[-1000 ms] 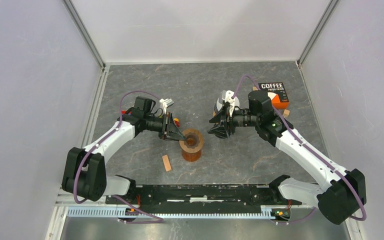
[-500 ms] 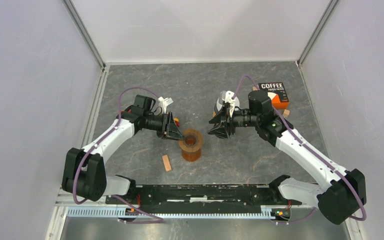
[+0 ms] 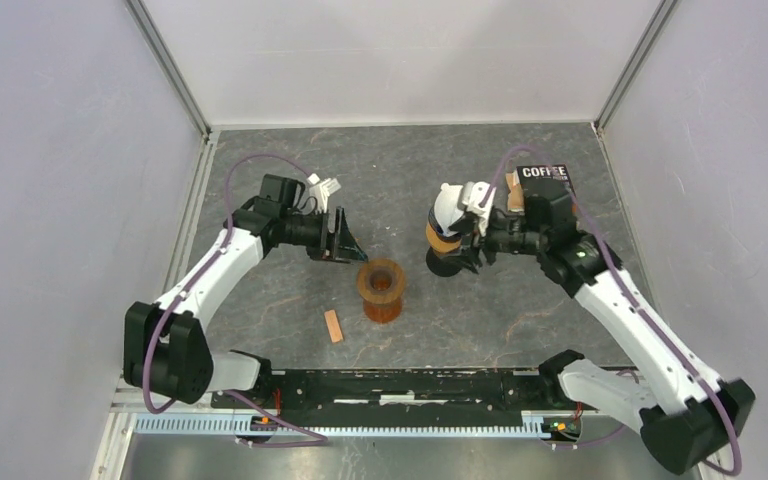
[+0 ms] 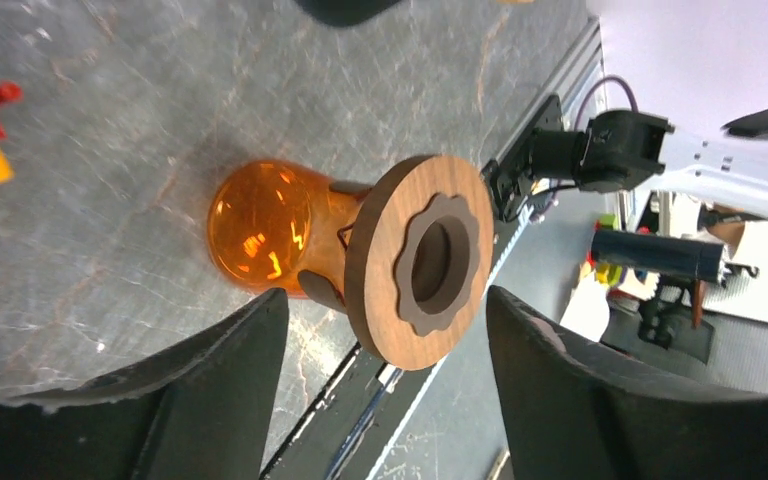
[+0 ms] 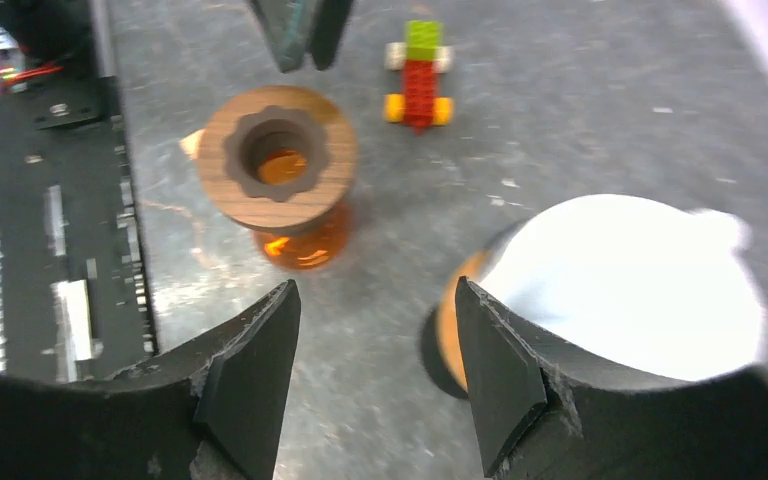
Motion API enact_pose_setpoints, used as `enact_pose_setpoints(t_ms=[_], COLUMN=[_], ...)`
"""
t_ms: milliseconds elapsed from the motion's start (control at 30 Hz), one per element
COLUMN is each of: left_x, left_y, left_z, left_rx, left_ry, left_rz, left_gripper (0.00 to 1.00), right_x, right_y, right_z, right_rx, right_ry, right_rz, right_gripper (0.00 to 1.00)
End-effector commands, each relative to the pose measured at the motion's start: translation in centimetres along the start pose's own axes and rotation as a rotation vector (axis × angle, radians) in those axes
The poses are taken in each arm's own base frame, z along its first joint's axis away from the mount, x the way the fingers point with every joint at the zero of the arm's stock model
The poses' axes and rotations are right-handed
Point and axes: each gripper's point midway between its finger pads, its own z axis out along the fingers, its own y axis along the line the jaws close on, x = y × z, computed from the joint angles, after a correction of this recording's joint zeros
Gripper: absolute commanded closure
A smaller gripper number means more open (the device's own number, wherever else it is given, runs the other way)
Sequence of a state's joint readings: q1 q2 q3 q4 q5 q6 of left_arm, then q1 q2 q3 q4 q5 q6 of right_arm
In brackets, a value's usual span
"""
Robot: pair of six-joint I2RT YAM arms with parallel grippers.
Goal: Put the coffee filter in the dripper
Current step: Pick up the coffee dripper from the center of the board.
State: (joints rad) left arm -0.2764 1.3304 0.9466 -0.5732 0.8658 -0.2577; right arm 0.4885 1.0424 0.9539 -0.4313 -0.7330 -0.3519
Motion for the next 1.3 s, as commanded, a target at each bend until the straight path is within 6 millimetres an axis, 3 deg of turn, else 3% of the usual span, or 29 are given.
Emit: enact_pose_setpoints(t_ms=[0, 100, 300, 400, 500, 700, 1000, 1100, 1267], left_x=[-4.2, -6.0, -8.9, -9.3, -9.1, -9.3, -9.1, -9.2, -9.4], left_y=[-1.9, -2.6, -4.0, -4.2, -4.1, -4.4, -5.2, -5.5, -5.9], left_z=[-3.0, -4.2, -6.5, -7.1, -7.2, -7.5, -7.4, -7.5, -7.7], left_rx=[-0.060, -0.110, -0.190, -0.214, -0.223, -0.227, -0.184, -0.183, -0.175], left_ry=[-0.133, -0.170, -0.247, -0.270, -0.269, -0.284, -0.290, -0.296, -0.302], left_rz=[0.230, 0.282, 0.381, 0.418, 0.432, 0.464, 0.486, 0.496, 0.500], left_gripper=[0.18, 0.13, 0.08, 0.07, 0.07, 0.07, 0.07, 0.07, 0.07], right_x=[-2.8, -0.7, 6.0, 10.1, 13.4, 17.8, 21.7, 22.8, 22.7], right_y=[-3.7, -6.7, -11.7, -14.6, -16.7, -19.2, -21.0, -21.1, -21.6], right_z=[-5.9, -8.9, -14.3, -16.9, -18.3, -18.4, -17.5, -16.8, -16.1], right_rx=[0.275, 0.432, 0.641, 0.720, 0.754, 0.766, 0.740, 0.714, 0.678], right_ry=[0.021, 0.114, 0.234, 0.319, 0.400, 0.504, 0.560, 0.567, 0.540], right_rz=[-0.102, 0.010, 0.207, 0.295, 0.351, 0.430, 0.519, 0.551, 0.590], right_gripper=[0.35, 0.35, 0.36, 0.36, 0.37, 0.36, 0.39, 0.46, 0.76])
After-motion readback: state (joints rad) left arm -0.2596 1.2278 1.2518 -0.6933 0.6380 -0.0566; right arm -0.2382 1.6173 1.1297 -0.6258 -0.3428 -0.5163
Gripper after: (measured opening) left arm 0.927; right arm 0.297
